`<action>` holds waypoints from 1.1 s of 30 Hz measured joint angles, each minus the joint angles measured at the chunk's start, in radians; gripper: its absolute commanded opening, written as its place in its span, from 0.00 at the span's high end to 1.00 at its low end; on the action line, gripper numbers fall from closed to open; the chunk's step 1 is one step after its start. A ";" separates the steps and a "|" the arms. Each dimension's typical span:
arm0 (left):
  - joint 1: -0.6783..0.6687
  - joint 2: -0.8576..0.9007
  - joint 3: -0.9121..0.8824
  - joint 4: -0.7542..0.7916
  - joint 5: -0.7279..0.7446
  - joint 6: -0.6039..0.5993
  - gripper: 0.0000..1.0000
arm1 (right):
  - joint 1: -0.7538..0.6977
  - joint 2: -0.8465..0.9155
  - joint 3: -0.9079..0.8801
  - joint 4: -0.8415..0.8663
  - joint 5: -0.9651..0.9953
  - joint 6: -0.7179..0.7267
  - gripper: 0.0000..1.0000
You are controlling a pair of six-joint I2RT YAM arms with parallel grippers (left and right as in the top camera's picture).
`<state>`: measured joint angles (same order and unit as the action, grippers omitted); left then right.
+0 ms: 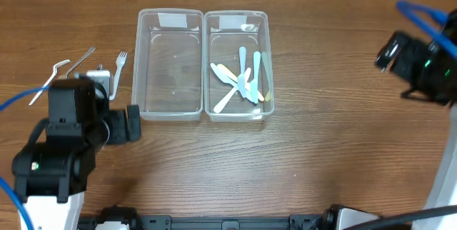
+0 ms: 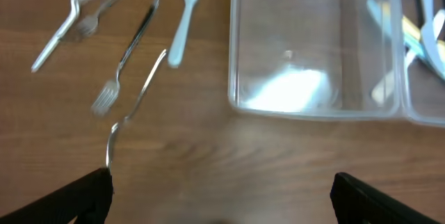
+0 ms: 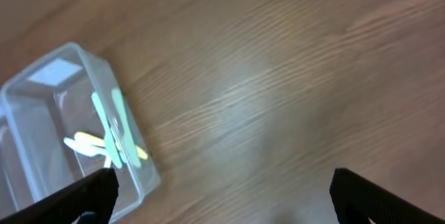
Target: Pack container
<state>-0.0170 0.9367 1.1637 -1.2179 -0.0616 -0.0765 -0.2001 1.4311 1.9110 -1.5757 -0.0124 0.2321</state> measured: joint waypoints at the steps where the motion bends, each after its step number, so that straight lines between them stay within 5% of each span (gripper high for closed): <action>1: 0.000 -0.016 0.000 -0.035 0.000 0.000 0.00 | 0.011 -0.022 -0.063 0.014 -0.004 0.002 0.00; 10: 0.006 -0.028 0.005 -0.124 -0.029 0.010 0.00 | 0.078 -0.011 -0.458 0.190 -0.013 0.019 0.00; 25: 0.325 0.509 0.005 0.154 -0.002 0.197 0.01 | 0.100 -0.004 -0.482 0.211 -0.032 0.026 0.00; 33: 0.351 0.716 0.005 0.254 0.024 0.297 0.02 | 0.100 -0.004 -0.482 0.214 -0.033 0.026 0.00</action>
<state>0.3340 1.6527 1.1687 -0.9634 -0.0380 0.2207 -0.1001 1.4269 1.4292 -1.3621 -0.0456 0.2581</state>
